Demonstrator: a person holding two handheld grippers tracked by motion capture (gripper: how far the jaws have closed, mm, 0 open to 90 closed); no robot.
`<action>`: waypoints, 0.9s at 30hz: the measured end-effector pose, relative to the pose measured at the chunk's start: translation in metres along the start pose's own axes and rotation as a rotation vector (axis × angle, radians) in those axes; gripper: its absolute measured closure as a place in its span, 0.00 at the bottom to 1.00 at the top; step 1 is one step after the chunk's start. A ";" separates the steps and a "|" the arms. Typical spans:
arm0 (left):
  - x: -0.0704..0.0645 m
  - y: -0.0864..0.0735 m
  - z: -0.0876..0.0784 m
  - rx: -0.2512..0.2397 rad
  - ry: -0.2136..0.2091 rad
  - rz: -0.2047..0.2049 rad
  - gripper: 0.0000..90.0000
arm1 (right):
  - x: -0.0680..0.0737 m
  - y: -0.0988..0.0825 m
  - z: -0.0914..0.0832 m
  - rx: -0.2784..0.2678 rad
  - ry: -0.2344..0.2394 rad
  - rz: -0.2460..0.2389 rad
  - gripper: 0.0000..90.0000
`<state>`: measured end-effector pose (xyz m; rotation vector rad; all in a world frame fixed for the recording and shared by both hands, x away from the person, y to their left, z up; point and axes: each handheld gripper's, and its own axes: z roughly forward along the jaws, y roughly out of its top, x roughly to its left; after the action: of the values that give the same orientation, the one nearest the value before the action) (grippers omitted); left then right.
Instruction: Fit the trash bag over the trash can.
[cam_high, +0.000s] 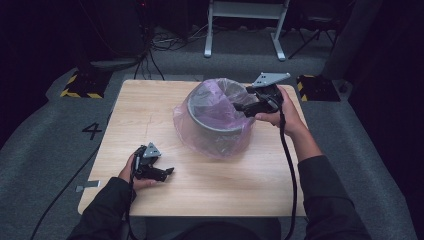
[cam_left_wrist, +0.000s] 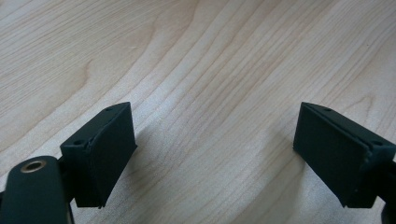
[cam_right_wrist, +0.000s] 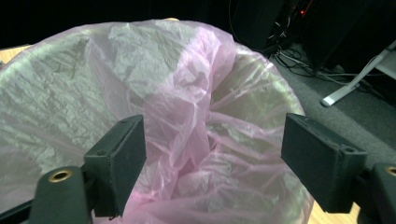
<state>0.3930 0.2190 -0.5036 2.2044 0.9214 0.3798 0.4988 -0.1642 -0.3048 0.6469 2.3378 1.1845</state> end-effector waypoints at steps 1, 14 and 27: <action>0.000 0.000 0.000 0.000 0.000 0.000 0.14 | 0.000 -0.001 -0.001 -0.001 -0.002 -0.003 0.25; 0.000 0.000 0.000 0.000 0.000 0.000 0.14 | 0.009 -0.004 -0.012 -0.008 0.004 -0.024 0.24; 0.000 0.000 0.000 0.000 0.000 0.000 0.14 | 0.015 -0.013 -0.024 -0.019 -0.025 -0.035 0.22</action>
<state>0.3931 0.2190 -0.5036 2.2044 0.9216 0.3801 0.4711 -0.1768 -0.3050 0.6087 2.3054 1.1756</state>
